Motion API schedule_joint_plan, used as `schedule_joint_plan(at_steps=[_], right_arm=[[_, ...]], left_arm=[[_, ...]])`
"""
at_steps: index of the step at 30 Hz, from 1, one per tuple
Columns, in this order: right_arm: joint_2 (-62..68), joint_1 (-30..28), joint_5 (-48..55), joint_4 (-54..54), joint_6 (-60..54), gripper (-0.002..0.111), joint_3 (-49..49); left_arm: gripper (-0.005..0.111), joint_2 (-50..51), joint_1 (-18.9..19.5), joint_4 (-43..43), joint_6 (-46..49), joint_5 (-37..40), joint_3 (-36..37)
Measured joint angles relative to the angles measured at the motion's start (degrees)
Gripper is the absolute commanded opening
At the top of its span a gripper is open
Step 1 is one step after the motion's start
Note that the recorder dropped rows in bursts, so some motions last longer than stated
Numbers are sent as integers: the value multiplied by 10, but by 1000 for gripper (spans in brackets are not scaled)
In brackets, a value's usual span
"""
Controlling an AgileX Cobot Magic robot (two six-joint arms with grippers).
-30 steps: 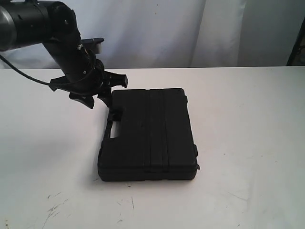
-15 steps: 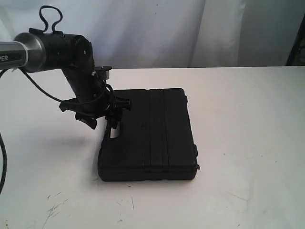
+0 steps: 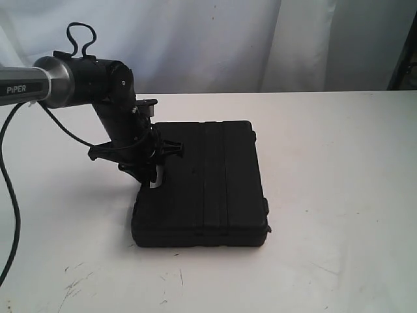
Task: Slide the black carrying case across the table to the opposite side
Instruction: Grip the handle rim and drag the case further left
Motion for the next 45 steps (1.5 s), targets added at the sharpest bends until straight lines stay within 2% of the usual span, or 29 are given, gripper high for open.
schedule_joint_plan(at_steps=[20, 33, 45], right_arm=[[0, 0, 0, 0, 0, 0, 0], [0, 0, 0, 0, 0, 0, 0], [0, 0, 0, 0, 0, 0, 0]], left_arm=[[0, -3, 0, 113, -38, 48, -1], [0, -10, 60, 122, -28, 82, -1], [0, -10, 76, 151, -24, 95, -1]])
